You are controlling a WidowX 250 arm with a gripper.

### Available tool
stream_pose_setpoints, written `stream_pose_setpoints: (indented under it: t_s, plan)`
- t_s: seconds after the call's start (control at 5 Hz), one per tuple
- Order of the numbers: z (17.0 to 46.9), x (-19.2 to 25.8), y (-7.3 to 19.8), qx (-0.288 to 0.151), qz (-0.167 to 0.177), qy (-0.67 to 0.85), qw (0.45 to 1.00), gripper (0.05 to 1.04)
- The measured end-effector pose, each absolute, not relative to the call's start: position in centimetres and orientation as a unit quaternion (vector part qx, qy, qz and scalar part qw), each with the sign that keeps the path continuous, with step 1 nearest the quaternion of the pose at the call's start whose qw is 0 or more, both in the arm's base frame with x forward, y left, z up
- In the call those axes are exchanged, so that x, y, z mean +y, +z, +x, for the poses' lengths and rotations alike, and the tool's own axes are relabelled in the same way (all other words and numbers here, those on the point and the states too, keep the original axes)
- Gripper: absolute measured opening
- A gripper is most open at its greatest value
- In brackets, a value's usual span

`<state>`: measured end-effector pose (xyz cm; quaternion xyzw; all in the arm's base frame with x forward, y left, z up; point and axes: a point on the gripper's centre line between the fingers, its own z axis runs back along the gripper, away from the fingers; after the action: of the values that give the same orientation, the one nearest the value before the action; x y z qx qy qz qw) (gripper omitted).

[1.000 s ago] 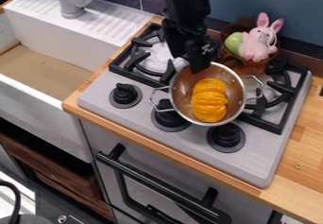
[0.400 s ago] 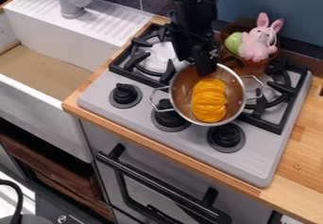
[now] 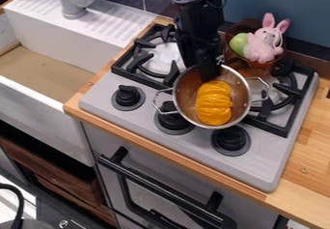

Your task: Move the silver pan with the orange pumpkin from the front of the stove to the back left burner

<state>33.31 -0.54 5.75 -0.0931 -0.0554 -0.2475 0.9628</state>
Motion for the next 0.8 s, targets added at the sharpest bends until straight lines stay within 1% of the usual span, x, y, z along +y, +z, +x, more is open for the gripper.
stream_pose_setpoints:
  t_s: [0.2, 0.4, 0.6, 0.8]
  plan:
    - [33.39, -0.55, 5.76, -0.057, -0.093, -0.243, 0.964, 0.394]
    - [33.26, -0.63, 5.36, -0.05, -0.098, -0.238, 0.965, 0.177]
    - [33.42, -0.78, 5.73, -0.05, -0.103, -0.241, 0.964, 0.068]
    - [33.36, -0.53, 5.87, -0.047, -0.106, -0.241, 0.964, 0.055]
